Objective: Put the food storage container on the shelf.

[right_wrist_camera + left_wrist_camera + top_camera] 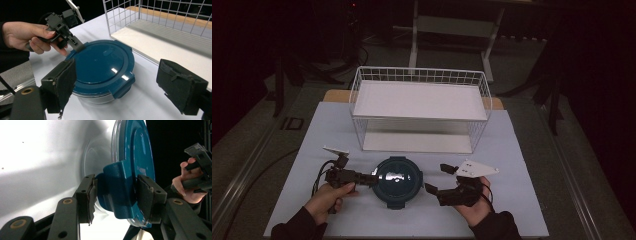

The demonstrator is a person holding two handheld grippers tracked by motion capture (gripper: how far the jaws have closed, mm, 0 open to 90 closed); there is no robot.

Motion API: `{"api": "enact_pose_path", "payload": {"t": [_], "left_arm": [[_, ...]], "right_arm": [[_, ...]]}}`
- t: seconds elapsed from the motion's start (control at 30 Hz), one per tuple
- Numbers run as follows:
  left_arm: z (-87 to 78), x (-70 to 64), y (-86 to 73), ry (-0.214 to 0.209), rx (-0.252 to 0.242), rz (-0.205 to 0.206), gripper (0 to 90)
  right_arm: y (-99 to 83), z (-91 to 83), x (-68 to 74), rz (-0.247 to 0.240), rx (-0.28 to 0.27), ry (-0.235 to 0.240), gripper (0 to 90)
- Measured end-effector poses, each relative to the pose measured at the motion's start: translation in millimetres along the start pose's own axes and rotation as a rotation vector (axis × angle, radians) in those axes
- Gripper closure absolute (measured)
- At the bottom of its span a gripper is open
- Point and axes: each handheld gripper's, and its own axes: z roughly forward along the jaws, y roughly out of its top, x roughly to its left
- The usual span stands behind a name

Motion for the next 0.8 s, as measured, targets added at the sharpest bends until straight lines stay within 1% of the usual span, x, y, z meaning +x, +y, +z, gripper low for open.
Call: {"api": "enact_pose_path", "payload": {"t": [0.07,0.2,0.27,0.3,0.33,0.37,0.4,0.47,0.5,0.53,0.6,0.63,0.67,0.7,0.77,0.8], "left_arm": [[-0.8,-0.8,-0.2,0.008,0.0,0.018,51.8],[-2.0,-1.5,-2.3,0.005,-0.006,0.028,52.7],[-2.4,-4.0,-3.8,0.011,-0.01,0.052,52.9],[-2.6,-5.1,-4.3,0.014,-0.01,0.063,53.0],[-2.8,-6.8,-5.2,0.018,-0.013,0.076,53.1],[-2.8,-9.4,-6.7,0.022,-0.02,0.096,53.2],[-3.0,-10.8,-7.5,0.027,-0.021,0.107,53.4],[-3.5,-14.9,-10.2,0.034,-0.03,0.139,53.7],[-3.5,-14.9,-10.2,0.034,-0.03,0.139,53.8],[-4.5,-18.8,-12.5,0.043,-0.03,0.169,54.0],[-4.9,-21.2,-14.7,0.047,-0.035,0.193,54.3],[-5.1,-21.8,-15.4,0.047,-0.035,0.199,54.6],[-5.5,-22.7,-16.3,0.05,-0.036,0.214,54.7],[-5.8,-23.1,-17.2,0.049,-0.038,0.223,54.8],[-6.4,-24.9,-19.7,0.052,-0.042,0.245,55.0],[-6.9,-25.5,-21.1,0.051,-0.042,0.254,55.2]], "right_arm": [[-0.8,1.8,-0.2,0.004,0.008,0.003,18.3],[-3.8,6.4,-3.1,0.031,0.035,0.019,18.6],[-5.5,9.1,-6.9,0.077,0.048,0.033,18.6],[-6.1,10.6,-10.5,0.123,0.056,0.058,20.8],[-6.4,11.5,-13.3,0.154,0.06,0.073,21.0],[-6.7,12.9,-16.9,0.196,0.065,0.088,21.3],[-7.5,14.6,-21.8,0.247,0.071,0.11,22.2],[-9.1,17.5,-26.8,0.302,0.078,0.128,24.3],[-10.3,19.4,-28.8,0.321,0.085,0.137,25.4],[-11.5,21.1,-29.7,0.331,0.094,0.138,27.3],[-14.0,25.4,-30.2,0.333,0.115,0.138,29.9],[-15.9,28.1,-30.7,0.335,0.128,0.136,30.5],[-17.0,29.7,-31.1,0.34,0.136,0.136,31.2],[-18.8,31.7,-31.8,0.348,0.143,0.135,32.8],[-21.9,35.3,-33.1,0.369,0.158,0.139,33.1],[-23.6,36.6,-33.6,0.385,0.161,0.147,34.4]]}}
